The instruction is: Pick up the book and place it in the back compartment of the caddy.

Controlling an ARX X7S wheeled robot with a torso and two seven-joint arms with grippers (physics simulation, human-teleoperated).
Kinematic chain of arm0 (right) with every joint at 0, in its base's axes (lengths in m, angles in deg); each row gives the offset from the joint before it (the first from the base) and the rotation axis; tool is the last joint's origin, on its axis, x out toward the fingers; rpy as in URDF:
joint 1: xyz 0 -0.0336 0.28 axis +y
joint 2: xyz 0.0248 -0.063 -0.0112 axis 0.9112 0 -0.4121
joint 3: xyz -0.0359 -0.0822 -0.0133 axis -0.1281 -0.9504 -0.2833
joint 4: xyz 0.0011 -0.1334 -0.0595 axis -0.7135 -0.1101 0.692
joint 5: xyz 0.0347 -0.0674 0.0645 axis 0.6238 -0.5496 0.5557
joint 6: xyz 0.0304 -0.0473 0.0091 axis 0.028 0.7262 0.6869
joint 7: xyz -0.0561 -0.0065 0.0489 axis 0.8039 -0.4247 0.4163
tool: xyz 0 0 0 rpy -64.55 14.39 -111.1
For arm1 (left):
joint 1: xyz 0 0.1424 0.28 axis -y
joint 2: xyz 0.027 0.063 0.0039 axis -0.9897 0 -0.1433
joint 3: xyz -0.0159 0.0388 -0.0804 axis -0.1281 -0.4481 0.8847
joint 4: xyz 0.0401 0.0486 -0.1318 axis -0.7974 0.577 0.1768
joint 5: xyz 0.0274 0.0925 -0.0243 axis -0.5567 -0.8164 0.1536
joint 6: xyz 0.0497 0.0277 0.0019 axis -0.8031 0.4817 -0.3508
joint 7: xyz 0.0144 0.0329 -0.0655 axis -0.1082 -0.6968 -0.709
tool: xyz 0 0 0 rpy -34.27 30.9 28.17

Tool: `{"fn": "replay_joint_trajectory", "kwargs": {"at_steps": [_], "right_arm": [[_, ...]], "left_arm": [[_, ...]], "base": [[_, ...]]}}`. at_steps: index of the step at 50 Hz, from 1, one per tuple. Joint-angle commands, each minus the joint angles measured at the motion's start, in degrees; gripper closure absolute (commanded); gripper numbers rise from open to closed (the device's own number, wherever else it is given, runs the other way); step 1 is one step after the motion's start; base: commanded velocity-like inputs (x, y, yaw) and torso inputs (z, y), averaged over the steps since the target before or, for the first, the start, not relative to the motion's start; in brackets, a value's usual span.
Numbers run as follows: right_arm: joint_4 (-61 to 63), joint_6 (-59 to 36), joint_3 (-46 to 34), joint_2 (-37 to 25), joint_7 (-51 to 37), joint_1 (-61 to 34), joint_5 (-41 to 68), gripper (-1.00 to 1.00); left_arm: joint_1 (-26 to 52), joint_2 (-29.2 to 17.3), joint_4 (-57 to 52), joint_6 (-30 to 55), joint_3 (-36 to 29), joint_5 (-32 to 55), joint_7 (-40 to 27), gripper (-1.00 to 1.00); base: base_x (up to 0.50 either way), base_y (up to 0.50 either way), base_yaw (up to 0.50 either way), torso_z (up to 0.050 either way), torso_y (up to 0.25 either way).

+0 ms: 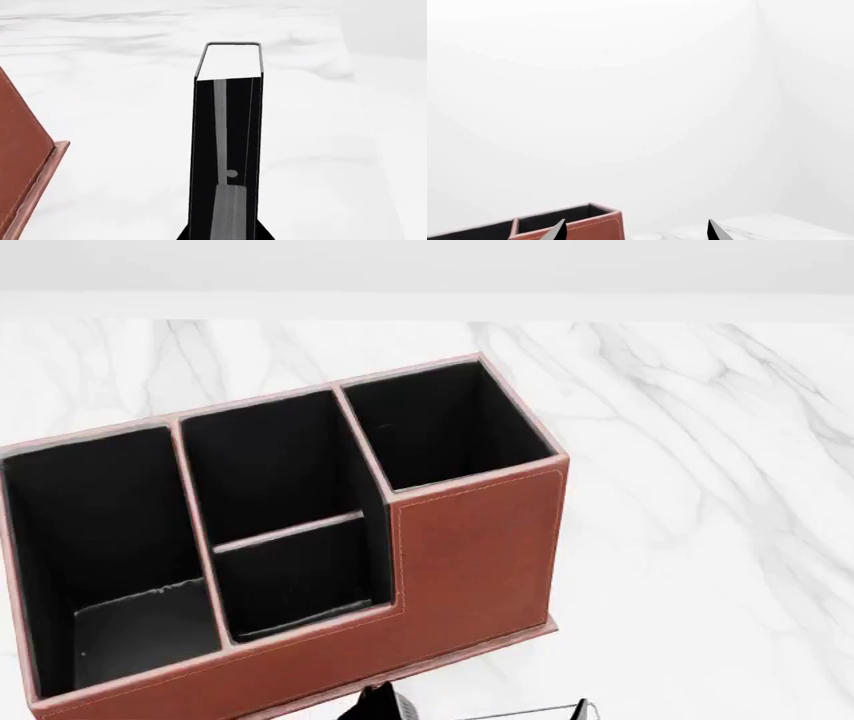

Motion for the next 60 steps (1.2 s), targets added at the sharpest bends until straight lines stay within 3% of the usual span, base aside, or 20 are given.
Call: {"fn": "replay_joint_trajectory", "kwargs": {"at_steps": [1,13,31,41,60], "right_arm": [[0.46,0.08,0.18,-0.18,-0.46,0.22,0.00,-1.00],[0.26,0.42,0.18,-0.35,-0.62,0.15,0.41,-1.00],[-0.25,0.19,-0.20,-0.24,-0.87,-0.18,-0.07,-1.00],[-0.62,0.02,-0.51,-0.22,-0.91,-0.45,-0.36,-1.00],[-0.51,-0.06,-0.94,-0.44,-1.03,-0.45,-0.26,-1.00]], "left_arm": [[0.62,-6.87,-7.41,1.29,-2.60,2.86,-6.54,1.00],[1.48,-12.45,-16.18,3.29,-2.39,3.01,-11.76,1.00],[4.13,-24.75,-37.76,7.97,-2.79,2.65,-22.05,1.00],[5.21,-29.53,-44.62,8.59,-1.32,5.54,-22.05,1.00],[11.97,-36.62,-54.18,19.42,-1.08,11.66,-23.06,1.00]], "base": [[0.00,0.00,0.00,0.000,0.000],[0.00,0.00,0.00,0.000,0.000],[0.00,0.00,0.00,0.000,0.001],[0.00,0.00,0.00,0.000,0.000],[0.00,0.00,0.00,0.000,0.002]]}}
